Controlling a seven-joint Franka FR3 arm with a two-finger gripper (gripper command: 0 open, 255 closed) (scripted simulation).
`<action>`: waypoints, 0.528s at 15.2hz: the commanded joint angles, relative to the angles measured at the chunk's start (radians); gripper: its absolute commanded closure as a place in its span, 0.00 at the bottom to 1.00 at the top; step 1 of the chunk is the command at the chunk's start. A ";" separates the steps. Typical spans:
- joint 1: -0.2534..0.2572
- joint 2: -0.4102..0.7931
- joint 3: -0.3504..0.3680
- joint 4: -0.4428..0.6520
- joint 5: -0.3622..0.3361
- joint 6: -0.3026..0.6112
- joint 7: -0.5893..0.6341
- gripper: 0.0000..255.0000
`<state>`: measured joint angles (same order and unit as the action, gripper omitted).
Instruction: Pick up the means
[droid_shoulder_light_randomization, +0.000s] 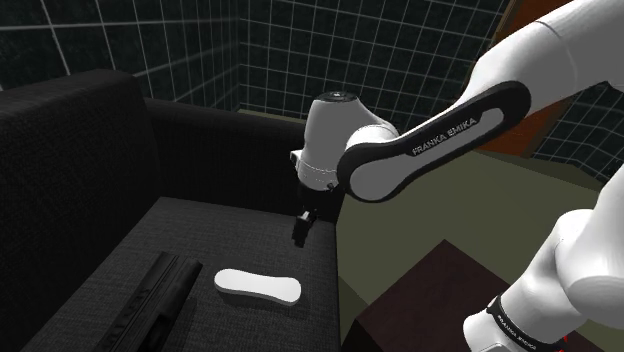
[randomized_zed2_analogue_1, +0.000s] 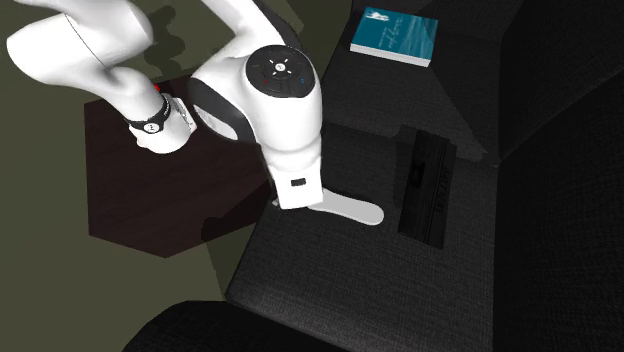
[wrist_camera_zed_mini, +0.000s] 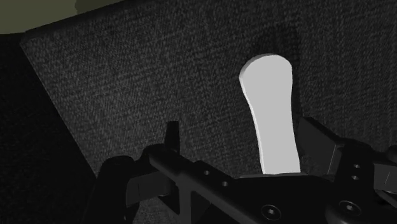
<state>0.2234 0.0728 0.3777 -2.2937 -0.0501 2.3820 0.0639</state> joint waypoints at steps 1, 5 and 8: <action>0.018 0.071 0.010 0.029 -0.042 0.040 0.018 0.00; 0.068 0.213 0.009 0.110 -0.134 0.096 0.053 0.00; 0.115 0.317 -0.001 0.180 -0.198 0.126 0.073 0.00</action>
<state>0.3211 0.3550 0.3798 -2.1355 -0.2253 2.4966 0.1282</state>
